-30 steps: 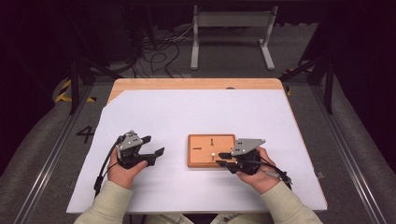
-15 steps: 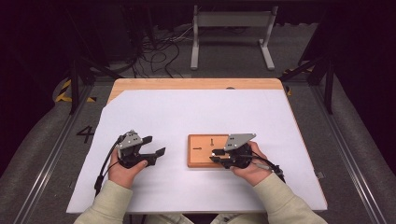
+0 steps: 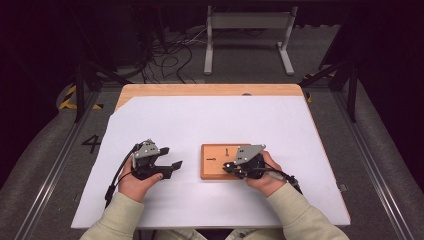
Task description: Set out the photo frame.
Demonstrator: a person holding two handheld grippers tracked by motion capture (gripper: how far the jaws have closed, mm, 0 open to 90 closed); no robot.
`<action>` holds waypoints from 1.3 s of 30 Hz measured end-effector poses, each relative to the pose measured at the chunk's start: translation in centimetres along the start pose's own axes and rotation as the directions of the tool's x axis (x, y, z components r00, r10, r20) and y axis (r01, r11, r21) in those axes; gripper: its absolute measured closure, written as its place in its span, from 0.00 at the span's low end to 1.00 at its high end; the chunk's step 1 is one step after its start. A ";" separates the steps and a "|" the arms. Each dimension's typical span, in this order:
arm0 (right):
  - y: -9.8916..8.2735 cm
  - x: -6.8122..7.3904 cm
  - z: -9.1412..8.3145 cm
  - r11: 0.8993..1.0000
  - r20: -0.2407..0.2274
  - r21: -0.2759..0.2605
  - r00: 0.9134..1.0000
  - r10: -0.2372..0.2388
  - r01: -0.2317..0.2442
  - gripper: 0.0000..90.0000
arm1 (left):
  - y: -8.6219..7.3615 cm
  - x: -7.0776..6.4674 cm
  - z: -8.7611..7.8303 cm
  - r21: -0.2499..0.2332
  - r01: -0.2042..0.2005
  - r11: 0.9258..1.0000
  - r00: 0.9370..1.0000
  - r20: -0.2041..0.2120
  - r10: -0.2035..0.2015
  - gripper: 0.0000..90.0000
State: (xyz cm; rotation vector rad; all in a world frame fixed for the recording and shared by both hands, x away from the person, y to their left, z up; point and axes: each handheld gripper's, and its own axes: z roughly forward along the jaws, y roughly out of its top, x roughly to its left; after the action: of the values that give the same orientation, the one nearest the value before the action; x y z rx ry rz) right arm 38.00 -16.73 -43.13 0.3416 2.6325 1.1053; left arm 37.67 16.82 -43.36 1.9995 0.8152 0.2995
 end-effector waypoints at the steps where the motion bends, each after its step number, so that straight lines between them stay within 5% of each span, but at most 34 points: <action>1: 0.0 0.0 0.0 1.000 0.003 0.001 1.000 -0.006 0.006 0.93 | 0.1 0.0 0.0 -0.001 0.005 1.000 1.000 0.006 -0.005 0.34; 4: 0.0 0.2 0.0 1.000 0.012 0.002 0.999 -0.029 0.029 0.92 | 0.6 -0.3 -0.1 0.002 -0.059 0.998 0.998 0.012 0.059 0.39; 10: 0.2 1.1 0.0 0.990 0.059 0.022 0.988 -0.142 0.141 0.90 | 1.3 -0.9 0.2 -0.002 -0.042 0.999 0.999 0.011 0.042 0.45; 17: 0.2 2.4 -0.5 0.958 0.081 0.057 0.955 -0.286 0.282 0.93 | 2.4 -1.2 1.0 0.011 -0.040 0.999 0.999 0.030 0.039 0.44; 23: 0.1 3.3 -0.6 0.940 0.115 0.078 0.933 -0.341 0.333 0.93 | 3.4 -1.6 2.2 0.031 -0.052 0.998 0.998 0.048 0.050 0.43; 28: 0.1 4.0 -0.7 0.904 0.136 0.102 0.895 -0.426 0.415 0.93 | 4.4 -1.7 3.2 0.056 -0.072 0.996 0.996 0.057 0.069 0.43; 30: 0.1 4.1 -0.7 0.902 0.140 0.102 0.891 -0.431 0.420 0.94 | 4.6 -1.7 3.4 0.063 -0.067 0.996 0.996 0.060 0.064 0.43; 32: 0.0 4.3 -0.7 0.891 0.149 0.109 0.879 -0.454 0.442 0.94 | 5.0 -1.6 3.8 0.069 -0.059 0.996 0.996 0.067 0.055 0.43; 33: 0.0 4.5 -0.6 0.899 0.150 0.100 0.887 -0.437 0.426 0.94 | 5.1 -1.5 4.0 0.069 -0.053 0.996 0.996 0.070 0.048 0.43; 34: 0.0 4.5 -0.7 0.891 0.154 0.110 0.878 -0.454 0.441 0.94 | 5.3 -1.5 4.3 0.070 -0.046 0.996 0.996 0.077 0.040 0.43; 36: -0.1 4.6 -0.7 0.886 0.158 0.112 0.873 -0.462 0.449 0.94 | 5.5 -1.4 4.8 0.072 -0.021 0.997 0.996 0.086 0.015 0.43; 38: -0.1 4.6 -0.7 0.885 0.161 0.110 0.871 -0.465 0.452 0.94 | 5.7 -1.4 5.1 0.072 -0.009 0.997 0.996 0.088 0.003 0.42; 39: -0.2 4.8 -0.6 0.891 0.160 0.100 0.877 -0.453 0.442 0.94 | 5.8 -1.3 5.4 0.073 -0.002 0.997 0.996 0.093 -0.005 0.40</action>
State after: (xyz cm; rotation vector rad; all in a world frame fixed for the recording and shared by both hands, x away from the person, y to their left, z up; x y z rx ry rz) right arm 33.23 -15.76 -43.59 -0.1526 2.4101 0.7987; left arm 41.85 10.30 -41.31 2.0649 0.7785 0.1768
